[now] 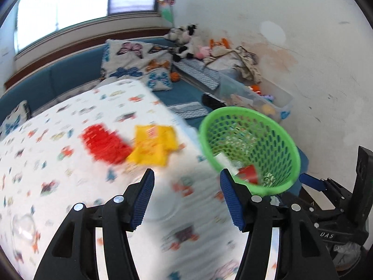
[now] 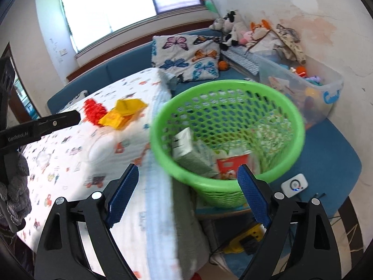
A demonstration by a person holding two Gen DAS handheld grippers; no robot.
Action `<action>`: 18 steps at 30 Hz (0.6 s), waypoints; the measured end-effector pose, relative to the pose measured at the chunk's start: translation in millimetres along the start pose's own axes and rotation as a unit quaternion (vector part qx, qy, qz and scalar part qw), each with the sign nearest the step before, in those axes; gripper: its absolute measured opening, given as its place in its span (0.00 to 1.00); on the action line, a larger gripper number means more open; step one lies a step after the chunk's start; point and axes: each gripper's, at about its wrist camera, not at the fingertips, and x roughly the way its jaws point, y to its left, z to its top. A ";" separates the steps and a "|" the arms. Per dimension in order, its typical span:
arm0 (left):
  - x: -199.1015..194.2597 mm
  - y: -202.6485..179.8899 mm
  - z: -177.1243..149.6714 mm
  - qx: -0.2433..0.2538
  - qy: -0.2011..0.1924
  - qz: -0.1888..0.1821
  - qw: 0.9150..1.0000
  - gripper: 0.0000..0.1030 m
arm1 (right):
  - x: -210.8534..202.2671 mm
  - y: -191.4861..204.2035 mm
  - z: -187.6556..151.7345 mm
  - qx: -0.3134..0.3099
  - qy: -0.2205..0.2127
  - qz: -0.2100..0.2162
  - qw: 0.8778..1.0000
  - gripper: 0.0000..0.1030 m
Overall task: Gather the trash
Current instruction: 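Move both tools back toward the clear plastic lids on the table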
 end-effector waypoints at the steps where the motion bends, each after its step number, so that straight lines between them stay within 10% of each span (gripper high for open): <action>1: -4.4 7.9 -5.4 -0.007 0.000 0.007 1.000 0.55 | 1.2 5.3 -0.8 -0.003 0.001 0.003 1.000 0.84; 18: -68.1 145.8 -76.9 -0.105 -0.019 0.145 0.984 0.56 | 18.4 85.3 -1.7 -0.060 0.020 0.053 0.997 0.86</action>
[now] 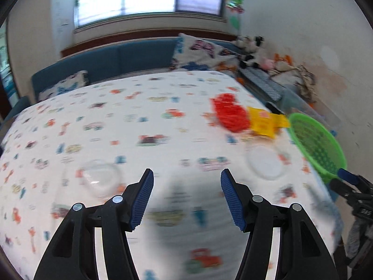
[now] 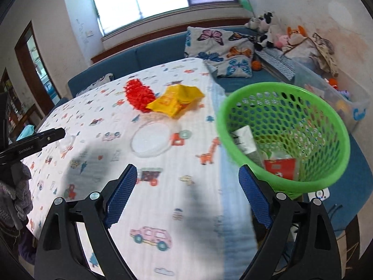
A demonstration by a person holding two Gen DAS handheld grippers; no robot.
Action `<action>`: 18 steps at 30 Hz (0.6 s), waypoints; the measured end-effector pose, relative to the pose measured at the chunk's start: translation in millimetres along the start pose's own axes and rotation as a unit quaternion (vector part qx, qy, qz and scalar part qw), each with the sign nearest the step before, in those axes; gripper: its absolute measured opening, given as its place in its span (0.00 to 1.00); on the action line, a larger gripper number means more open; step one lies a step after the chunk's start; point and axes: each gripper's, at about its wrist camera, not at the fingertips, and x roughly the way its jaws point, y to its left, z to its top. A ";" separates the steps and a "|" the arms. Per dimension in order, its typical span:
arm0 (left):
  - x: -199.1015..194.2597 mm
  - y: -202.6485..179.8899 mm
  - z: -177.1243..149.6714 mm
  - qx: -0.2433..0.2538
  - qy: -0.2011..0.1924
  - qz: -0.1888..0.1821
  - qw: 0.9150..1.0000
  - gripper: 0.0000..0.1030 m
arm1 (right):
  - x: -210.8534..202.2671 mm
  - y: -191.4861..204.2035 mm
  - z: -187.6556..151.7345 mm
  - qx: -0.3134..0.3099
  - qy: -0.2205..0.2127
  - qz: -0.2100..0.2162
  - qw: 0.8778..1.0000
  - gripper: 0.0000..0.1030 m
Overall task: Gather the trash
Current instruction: 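Move both tools back toward the clear plastic lids on the table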
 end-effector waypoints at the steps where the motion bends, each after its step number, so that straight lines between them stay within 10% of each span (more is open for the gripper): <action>1: -0.3 10.9 -1.2 -0.006 -0.002 0.011 1.000 0.56 | 1.4 3.7 0.4 -0.003 0.001 0.001 1.000 0.86; 18: 46.3 101.9 -14.2 -0.050 0.040 0.082 0.995 0.63 | 24.5 45.2 3.9 -0.036 0.022 0.021 0.999 0.87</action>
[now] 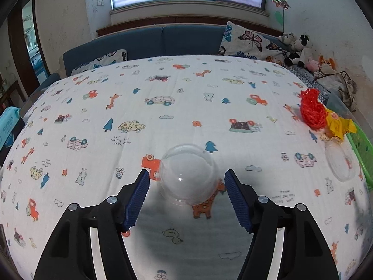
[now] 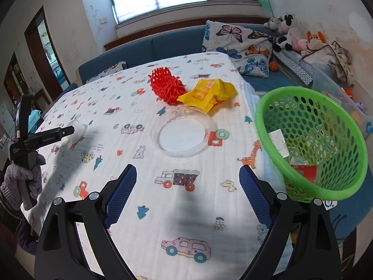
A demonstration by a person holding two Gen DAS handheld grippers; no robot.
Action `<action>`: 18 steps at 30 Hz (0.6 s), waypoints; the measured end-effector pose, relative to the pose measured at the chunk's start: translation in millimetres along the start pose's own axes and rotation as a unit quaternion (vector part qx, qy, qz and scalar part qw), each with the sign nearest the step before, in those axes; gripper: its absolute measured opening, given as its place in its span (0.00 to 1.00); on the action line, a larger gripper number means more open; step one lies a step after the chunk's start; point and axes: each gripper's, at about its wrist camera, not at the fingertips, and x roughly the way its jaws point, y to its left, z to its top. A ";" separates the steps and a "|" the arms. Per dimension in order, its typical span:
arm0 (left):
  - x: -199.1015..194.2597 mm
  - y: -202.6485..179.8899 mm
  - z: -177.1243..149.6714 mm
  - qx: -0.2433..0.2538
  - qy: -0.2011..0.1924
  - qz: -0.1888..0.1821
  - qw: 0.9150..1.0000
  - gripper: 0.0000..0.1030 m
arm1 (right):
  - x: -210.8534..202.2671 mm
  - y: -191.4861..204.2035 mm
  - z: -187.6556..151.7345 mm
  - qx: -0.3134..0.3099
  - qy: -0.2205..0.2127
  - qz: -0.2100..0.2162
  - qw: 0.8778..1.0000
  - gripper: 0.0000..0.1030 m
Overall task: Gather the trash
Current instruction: 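Move both tools back toward the clear plastic lids on the table, then grasp the clear dome lid with the left gripper while the right approaches the flat clear lid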
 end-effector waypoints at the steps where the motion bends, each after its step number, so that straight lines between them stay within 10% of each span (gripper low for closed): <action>1: 2.8 1.5 0.1 -0.003 0.003 -0.002 1.000 0.63 | 0.6 0.4 -0.1 0.000 0.001 0.001 1.000 0.87; 18: 27.4 7.6 5.8 -0.022 0.016 -0.021 0.999 0.59 | 18.3 5.4 -0.3 0.002 0.019 0.005 1.000 0.87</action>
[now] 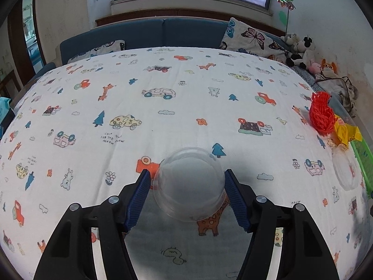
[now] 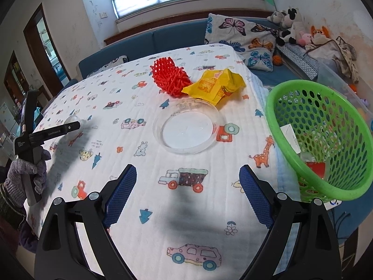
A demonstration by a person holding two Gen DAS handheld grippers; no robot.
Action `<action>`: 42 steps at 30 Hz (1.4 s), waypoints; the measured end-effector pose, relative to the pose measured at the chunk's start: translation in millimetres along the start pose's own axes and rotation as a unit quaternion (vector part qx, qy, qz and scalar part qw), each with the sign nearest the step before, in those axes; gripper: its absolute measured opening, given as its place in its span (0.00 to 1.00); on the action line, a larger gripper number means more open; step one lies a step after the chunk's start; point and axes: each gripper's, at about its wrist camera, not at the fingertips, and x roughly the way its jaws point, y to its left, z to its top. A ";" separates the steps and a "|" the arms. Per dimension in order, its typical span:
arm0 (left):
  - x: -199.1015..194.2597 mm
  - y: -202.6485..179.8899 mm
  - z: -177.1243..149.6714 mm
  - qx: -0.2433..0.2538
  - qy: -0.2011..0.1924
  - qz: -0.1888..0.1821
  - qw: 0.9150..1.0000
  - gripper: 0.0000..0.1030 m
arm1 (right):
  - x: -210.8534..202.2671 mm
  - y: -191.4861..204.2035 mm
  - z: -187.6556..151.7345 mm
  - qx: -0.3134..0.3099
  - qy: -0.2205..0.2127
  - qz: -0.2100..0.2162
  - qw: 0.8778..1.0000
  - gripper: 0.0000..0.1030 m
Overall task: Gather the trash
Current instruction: 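Grasp the clear dome lid with the left gripper while the right approaches the flat clear lid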
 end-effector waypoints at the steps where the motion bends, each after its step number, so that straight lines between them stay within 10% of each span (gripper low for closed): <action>1: 0.8 -0.3 0.1 -0.001 0.000 -0.002 1.000 0.56 | 0.8 -0.2 0.3 0.000 0.001 0.000 1.000 0.87; 42: -55.4 -40.1 2.9 0.046 -0.055 -0.058 0.996 0.55 | 92.6 11.3 42.9 -0.049 0.056 -0.035 0.997 0.96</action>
